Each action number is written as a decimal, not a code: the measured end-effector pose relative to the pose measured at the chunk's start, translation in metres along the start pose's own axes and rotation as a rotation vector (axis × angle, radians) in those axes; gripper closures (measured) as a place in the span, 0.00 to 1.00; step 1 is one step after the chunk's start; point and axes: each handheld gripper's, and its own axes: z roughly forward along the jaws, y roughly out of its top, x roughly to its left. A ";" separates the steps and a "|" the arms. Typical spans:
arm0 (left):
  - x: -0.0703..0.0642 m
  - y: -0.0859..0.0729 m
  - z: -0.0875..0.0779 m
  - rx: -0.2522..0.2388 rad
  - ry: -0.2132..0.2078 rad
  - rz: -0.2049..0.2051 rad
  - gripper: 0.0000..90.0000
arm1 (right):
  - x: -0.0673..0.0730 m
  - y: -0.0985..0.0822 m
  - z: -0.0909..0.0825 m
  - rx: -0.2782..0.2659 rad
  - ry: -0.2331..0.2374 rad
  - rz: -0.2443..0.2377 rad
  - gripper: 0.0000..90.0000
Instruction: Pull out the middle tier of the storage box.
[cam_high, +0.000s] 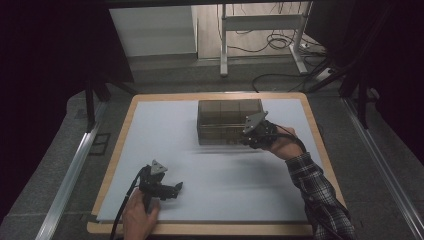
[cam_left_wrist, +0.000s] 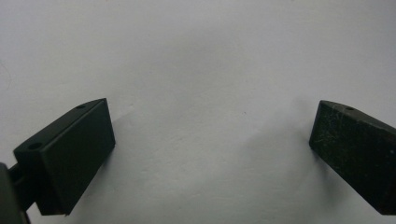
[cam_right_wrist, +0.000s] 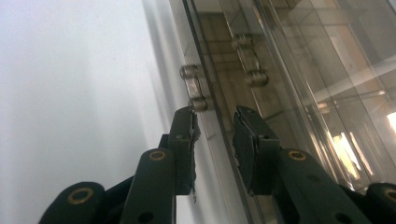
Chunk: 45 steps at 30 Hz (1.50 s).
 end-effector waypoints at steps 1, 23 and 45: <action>0.000 0.000 0.000 0.000 0.000 0.000 0.00 | -0.002 -0.002 0.000 0.006 0.012 0.002 0.76; 0.000 0.000 0.000 0.000 0.000 0.000 0.00 | -0.032 -0.022 0.020 0.063 0.167 -0.008 0.88; 0.000 0.000 0.000 0.000 0.000 0.000 0.00 | -0.038 -0.021 0.020 0.073 0.313 -0.081 0.97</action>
